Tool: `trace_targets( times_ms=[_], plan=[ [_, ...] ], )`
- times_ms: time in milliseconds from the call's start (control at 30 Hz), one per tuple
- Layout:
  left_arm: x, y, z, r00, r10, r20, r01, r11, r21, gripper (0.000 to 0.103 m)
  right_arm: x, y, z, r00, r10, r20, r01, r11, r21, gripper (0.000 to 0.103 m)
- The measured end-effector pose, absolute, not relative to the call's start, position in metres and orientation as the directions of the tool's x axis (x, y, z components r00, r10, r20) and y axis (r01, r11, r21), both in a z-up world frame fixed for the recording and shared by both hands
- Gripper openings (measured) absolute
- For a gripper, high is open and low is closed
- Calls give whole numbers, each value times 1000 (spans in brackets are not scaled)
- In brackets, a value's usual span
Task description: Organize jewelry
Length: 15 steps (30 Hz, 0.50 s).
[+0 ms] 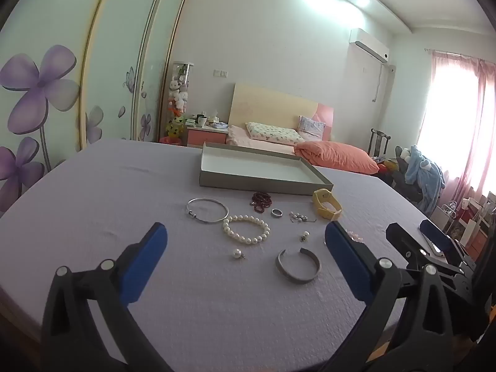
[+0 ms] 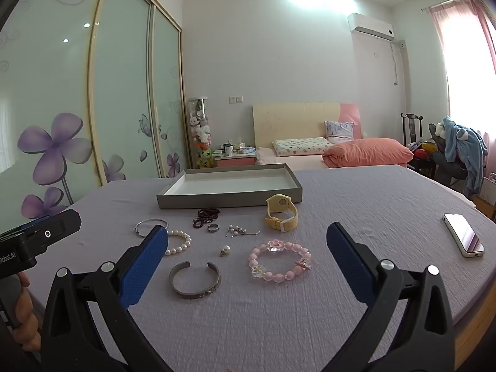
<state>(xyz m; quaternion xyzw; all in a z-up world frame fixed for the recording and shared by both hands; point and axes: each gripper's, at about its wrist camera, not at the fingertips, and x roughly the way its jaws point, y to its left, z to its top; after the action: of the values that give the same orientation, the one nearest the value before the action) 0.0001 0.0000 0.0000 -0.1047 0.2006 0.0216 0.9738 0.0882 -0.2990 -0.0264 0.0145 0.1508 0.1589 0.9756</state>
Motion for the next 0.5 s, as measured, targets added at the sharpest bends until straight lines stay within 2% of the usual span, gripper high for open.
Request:
trace_targets(
  times_ms=[500],
  plan=[
    [0,0,0,918,4,-397,-88,977,-193,101,89,-299,-26,905,314,-288,-305,949,76,102]
  ],
)
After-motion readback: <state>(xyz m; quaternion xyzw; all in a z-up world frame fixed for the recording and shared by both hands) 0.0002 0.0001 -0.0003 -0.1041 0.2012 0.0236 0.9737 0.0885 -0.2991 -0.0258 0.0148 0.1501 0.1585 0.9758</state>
